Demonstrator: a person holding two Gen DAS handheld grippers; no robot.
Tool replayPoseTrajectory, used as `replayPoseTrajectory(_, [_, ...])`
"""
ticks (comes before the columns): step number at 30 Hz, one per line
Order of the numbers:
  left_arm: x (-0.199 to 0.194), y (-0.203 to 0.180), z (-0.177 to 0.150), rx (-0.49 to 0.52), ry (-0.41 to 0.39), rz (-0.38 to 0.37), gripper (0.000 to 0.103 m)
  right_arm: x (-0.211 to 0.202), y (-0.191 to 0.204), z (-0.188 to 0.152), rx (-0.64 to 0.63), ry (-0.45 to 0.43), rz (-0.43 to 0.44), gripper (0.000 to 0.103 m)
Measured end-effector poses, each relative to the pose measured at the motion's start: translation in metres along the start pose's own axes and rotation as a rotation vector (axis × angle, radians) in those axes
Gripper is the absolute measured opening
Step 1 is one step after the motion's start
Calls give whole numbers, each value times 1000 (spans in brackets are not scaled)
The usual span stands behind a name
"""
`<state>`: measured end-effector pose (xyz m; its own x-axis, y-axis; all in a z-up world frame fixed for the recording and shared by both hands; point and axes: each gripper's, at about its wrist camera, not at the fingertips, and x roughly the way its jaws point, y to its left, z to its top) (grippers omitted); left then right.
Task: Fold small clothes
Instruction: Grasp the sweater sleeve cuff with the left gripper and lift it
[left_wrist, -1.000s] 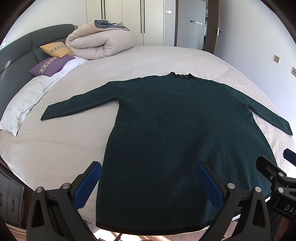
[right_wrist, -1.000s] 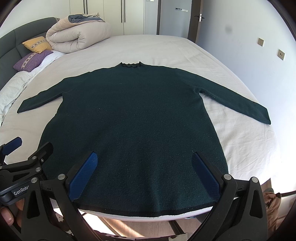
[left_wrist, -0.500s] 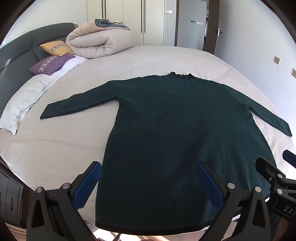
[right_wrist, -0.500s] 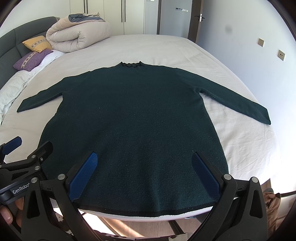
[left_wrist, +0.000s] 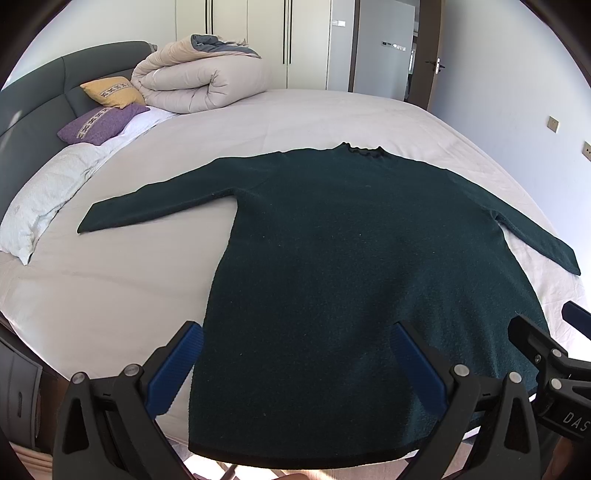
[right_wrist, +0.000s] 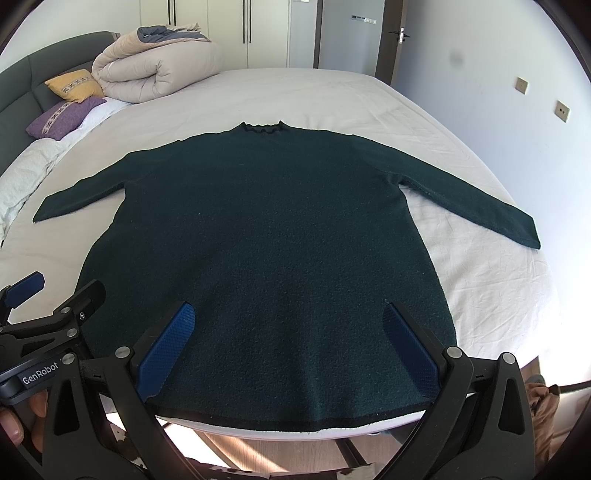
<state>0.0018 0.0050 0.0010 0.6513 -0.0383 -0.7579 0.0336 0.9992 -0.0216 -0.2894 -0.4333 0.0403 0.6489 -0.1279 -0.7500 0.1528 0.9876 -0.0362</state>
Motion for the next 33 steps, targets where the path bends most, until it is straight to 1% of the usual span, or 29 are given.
replayPoseTrajectory(10, [1, 4, 1, -11, -8, 10, 103, 2, 3, 1, -3, 3, -2, 103])
replayPoseTrajectory(13, [5, 14, 2, -49, -1, -30, 103, 2, 2, 1, -3, 4, -1, 103])
replayPoseTrajectory(15, [7, 26, 4, -70, -16, -39, 103, 3, 1, 2, 1, 1, 4, 103])
replayPoseTrajectory(17, [10, 43, 10, -94, -28, -57, 103, 2, -1, 3, 6, 0, 9, 103])
replayPoseTrajectory(20, [17, 84, 25, -180, -58, -77, 103, 2, -6, 4, 14, -3, 32, 103])
replayPoseTrajectory(21, [20, 100, 30, -208, -71, -96, 103, 3, -8, 6, 22, -4, 48, 103])
replayPoseTrajectory(23, [31, 126, 40, -258, -63, -131, 103, 5, -11, 8, 36, -6, 64, 103])
replayPoseTrajectory(24, [36, 139, 45, -290, -70, -133, 103, 6, -12, 11, 41, -8, 70, 103])
replayPoseTrajectory(26, [39, 161, 49, -344, -122, -109, 103, 9, -13, 15, 51, -13, 85, 103])
replayPoseTrajectory(27, [43, 170, 53, -343, -108, -95, 103, 13, -13, 19, 60, -17, 93, 103])
replayPoseTrajectory(28, [50, 177, 57, -333, -57, -95, 103, 15, -13, 22, 66, -22, 97, 103])
replayPoseTrajectory(29, [58, 186, 61, -344, -16, -99, 103, 16, -12, 26, 71, -28, 102, 103])
replayPoseTrajectory(30, [61, 199, 63, -383, -30, -98, 103, 18, -12, 30, 76, -35, 106, 103])
replayPoseTrajectory(32, [62, 227, 67, -453, -98, -88, 103, 22, -10, 39, 79, -45, 105, 103])
replayPoseTrajectory(33, [66, 242, 71, -493, -102, -75, 103, 25, -8, 45, 75, -44, 107, 103])
